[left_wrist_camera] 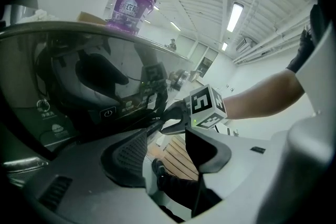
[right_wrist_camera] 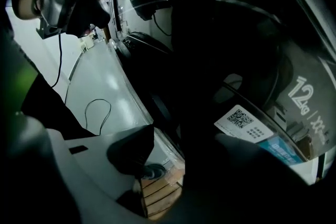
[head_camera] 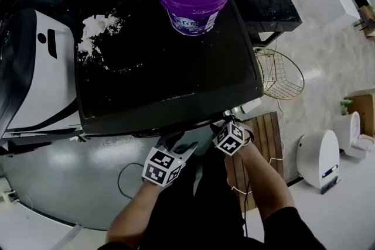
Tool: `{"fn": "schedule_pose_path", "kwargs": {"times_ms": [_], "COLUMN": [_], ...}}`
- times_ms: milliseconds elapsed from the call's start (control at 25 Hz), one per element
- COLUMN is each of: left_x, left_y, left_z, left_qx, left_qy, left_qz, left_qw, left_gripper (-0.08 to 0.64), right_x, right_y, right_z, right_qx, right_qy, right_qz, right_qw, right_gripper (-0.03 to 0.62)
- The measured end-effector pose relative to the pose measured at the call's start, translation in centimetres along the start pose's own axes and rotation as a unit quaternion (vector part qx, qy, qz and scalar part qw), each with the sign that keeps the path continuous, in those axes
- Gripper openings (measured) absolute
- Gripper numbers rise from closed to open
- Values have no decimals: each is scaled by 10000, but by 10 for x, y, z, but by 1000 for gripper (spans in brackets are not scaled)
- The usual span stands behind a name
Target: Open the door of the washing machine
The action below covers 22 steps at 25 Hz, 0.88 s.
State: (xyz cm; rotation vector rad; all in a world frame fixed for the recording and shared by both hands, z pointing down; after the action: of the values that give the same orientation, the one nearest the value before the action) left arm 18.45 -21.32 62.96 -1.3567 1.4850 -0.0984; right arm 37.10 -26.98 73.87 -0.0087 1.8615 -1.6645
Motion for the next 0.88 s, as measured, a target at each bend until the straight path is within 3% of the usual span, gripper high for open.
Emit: {"fn": "schedule_pose_path", "kwargs": {"times_ms": [240,640,880], "left_x": [-14,-28,-33], "left_y": [4,18,29], "left_z": [8,3,2], "left_qx": [-13,79,110], "left_qy": [126,243,173], "left_qz": [-21,-48,-74], "left_qw": [9999,9997,9998], "left_gripper": [239,235,235], "right_x": [-2,2,1], "right_y": [5,3,4], "right_z": [-2,4,-3], "right_qx": [-25,204,-120], "right_qy": [145,596,430], "right_qz": [152,-177,-13], "right_qw": [9998,9979,9990], "right_gripper": [149,137,133]}}
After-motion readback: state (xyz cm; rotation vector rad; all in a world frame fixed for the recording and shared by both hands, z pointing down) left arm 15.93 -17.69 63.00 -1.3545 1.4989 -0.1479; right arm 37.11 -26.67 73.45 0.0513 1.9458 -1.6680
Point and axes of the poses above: the fingertips, and each gripper's own axes: y backward along the fingers, z to its right, x out of its top, the point moved 10 cm from there along y, backward along the fingers
